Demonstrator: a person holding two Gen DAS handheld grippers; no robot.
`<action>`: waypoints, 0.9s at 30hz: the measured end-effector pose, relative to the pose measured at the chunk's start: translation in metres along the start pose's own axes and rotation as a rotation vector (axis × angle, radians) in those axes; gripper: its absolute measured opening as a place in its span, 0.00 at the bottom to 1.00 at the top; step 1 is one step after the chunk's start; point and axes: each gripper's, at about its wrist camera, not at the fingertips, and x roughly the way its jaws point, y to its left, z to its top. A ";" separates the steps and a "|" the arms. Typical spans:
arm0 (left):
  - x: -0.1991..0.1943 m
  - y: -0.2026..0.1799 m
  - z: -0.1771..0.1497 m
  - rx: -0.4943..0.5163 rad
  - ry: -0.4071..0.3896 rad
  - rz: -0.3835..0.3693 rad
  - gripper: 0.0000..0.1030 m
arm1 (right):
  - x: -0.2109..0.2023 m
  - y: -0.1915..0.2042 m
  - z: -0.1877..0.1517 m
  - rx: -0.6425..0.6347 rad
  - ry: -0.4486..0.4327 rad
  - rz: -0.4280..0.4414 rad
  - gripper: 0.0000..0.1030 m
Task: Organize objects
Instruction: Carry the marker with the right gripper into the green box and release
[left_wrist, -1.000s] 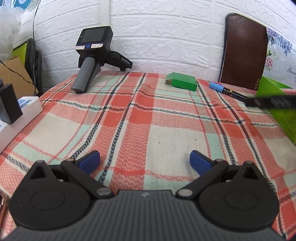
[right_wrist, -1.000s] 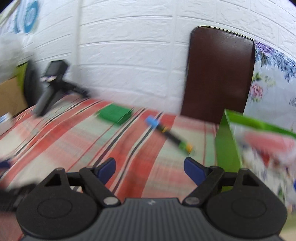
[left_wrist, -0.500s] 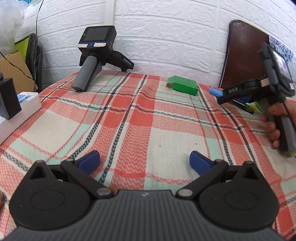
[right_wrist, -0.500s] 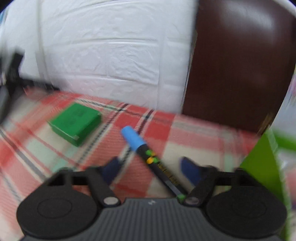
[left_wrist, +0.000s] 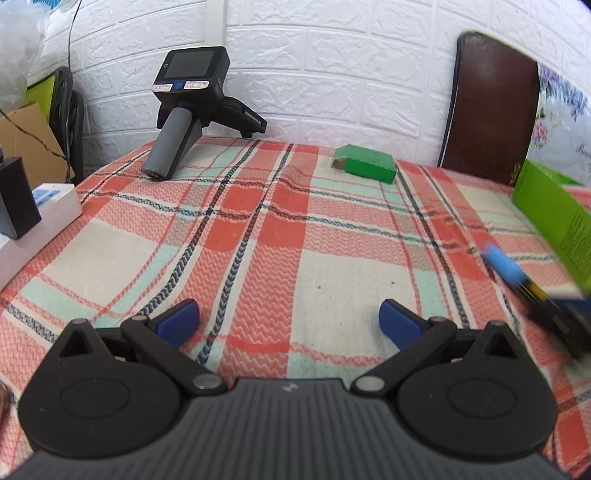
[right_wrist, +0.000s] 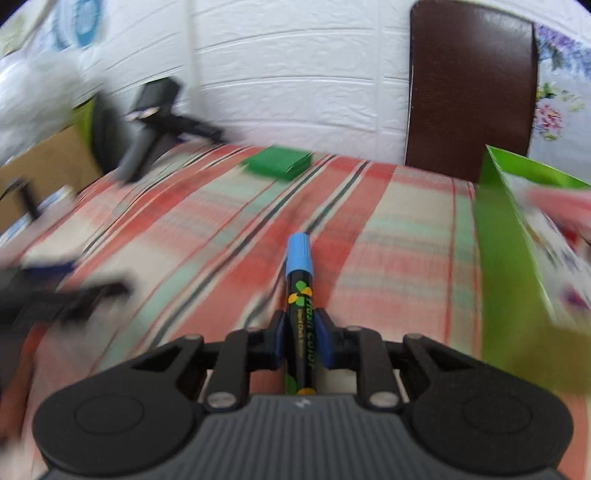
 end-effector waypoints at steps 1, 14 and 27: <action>0.000 -0.002 0.000 0.008 0.005 0.010 1.00 | -0.013 0.002 -0.011 -0.003 -0.003 -0.002 0.18; -0.068 -0.070 0.002 -0.156 0.233 -0.214 0.86 | -0.106 0.012 -0.081 0.000 -0.060 -0.029 0.44; -0.081 -0.162 -0.026 0.137 0.276 -0.305 0.35 | -0.114 0.006 -0.104 0.027 -0.117 0.036 0.17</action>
